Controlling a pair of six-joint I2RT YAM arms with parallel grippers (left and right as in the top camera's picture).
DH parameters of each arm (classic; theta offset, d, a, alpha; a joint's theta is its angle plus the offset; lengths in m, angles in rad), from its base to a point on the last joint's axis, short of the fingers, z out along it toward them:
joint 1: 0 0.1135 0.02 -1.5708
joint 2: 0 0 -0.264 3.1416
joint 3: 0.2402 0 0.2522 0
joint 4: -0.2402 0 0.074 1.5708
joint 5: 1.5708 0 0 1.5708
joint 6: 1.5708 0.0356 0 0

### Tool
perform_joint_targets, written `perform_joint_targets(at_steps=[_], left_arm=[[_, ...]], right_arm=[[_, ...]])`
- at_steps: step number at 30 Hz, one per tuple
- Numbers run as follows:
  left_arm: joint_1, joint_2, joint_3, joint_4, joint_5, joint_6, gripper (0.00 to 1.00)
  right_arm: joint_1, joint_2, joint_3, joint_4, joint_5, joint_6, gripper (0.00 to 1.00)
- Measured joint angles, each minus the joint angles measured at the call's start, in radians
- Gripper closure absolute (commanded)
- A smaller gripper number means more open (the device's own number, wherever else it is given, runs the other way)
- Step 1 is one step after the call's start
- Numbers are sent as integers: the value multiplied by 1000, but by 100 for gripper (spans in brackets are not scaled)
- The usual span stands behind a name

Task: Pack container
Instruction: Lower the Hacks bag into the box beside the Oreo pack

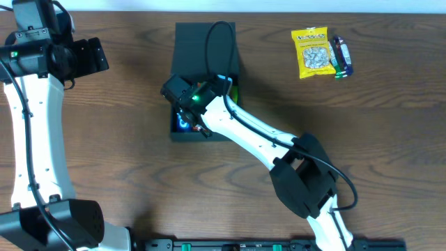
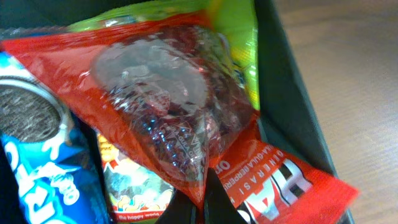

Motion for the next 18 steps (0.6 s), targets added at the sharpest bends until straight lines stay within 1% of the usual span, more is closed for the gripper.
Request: perform_joint_targets(at_steps=[3,6,7,9,10,12,13,17,18], left_arm=[[0,0,0,0,0,0,5],[0,0,0,0,0,0,5],[0,0,0,1,0,0,5],[0,0,0,1,0,0,5],[0,0,0,1,0,0,5],[0,0,0,2,0,0,5],[0,0,0,2,0,0,5],[0,0,0,2,0,0,5],[0,0,0,2,0,0,5]], right_arm=[[-2,0,0,-39,6,48,99],[-5,0,0,-41,11,86,99],[-5,0,0,-40,12,101,94],[-5,0,0,-24,13,125,48],[-5,0,0,-12,15,129,33],[-6,0,0,-2,16,129,9],[-6,0,0,-3,17,125,1],[-6,-31,3,-3,18,74,1],[-6,-53,6,-2,17,55,7]])
